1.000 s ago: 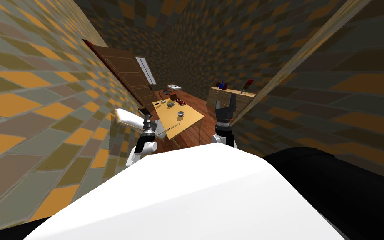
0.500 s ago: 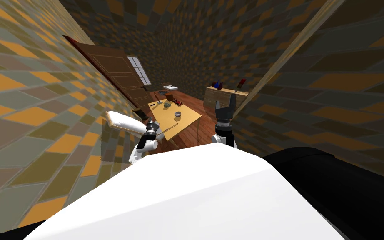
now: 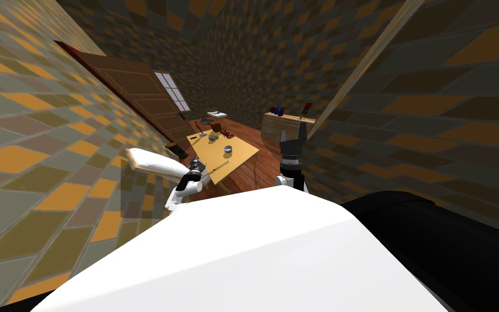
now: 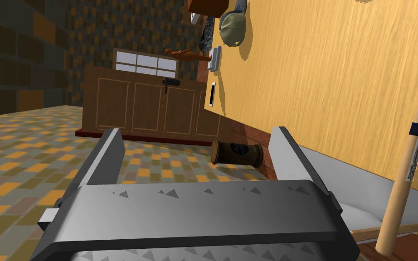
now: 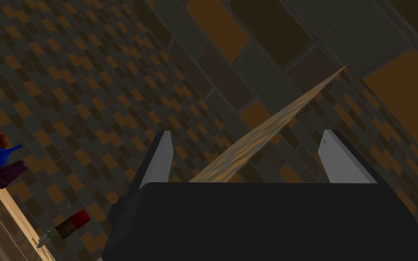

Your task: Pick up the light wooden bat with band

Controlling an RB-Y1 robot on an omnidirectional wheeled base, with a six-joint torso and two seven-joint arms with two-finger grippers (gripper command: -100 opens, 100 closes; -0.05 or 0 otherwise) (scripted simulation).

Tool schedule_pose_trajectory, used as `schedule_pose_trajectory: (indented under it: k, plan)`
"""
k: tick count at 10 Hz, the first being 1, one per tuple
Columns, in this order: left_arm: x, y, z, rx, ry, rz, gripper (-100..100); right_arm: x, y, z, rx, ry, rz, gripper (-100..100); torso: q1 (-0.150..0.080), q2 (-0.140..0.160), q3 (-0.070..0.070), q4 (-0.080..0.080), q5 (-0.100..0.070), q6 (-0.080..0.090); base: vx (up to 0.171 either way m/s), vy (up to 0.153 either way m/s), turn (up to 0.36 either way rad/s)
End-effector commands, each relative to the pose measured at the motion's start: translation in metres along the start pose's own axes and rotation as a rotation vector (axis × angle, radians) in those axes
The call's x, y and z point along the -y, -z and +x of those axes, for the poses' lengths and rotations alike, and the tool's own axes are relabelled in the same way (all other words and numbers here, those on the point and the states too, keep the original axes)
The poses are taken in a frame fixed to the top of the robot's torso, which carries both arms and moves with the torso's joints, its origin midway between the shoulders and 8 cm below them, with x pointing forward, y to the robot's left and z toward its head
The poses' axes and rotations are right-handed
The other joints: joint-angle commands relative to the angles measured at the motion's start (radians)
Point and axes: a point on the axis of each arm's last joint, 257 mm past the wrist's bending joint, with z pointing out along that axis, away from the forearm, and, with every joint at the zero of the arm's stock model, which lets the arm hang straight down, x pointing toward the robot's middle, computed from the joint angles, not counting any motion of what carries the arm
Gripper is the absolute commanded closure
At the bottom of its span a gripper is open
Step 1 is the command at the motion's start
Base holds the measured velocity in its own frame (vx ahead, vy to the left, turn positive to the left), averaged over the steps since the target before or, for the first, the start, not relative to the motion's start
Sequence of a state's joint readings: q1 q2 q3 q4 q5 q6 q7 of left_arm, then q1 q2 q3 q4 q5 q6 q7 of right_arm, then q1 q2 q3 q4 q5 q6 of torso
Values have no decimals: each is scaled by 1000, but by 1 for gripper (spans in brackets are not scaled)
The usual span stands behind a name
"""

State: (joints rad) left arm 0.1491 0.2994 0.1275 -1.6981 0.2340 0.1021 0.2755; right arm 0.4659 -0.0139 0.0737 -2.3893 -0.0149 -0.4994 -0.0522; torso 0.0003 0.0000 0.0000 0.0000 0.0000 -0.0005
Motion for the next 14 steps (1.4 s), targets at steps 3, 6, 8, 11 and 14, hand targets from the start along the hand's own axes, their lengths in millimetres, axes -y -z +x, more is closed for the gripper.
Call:
schedule_pose_trajectory:
  k: [3, 6, 8, 11, 14]
  plan:
    - [-33, -6, -20, 47, 32, -94, -100, 0, 0, 0, 0, 0, 0, 0, 0, 0, 0, 0, 0, 0, -3, -4, -84]
    - [-57, -16, -47, 105, 84, -190, -100, 0, 0, 0, 0, 0, 0, 0, 0, 0, 0, 0, 0, 0, 1, -5, -165]
    - [-76, -12, -57, 128, 87, -233, -100, 0, 0, 0, 0, 0, 0, 0, 0, 0, 0, 0, 0, -1, 4, 0, -17]
    - [-101, -15, -84, 196, 137, -337, -100, 0, 0, 0, 0, 0, 0, 0, 0, -1, 0, 0, 0, 0, 8, -3, -148]
    - [-126, -9, -106, 250, 164, -415, -100, 0, 0, 0, 0, 0, 0, 0, 0, -1, 0, 0, 0, -1, 10, 0, -65]
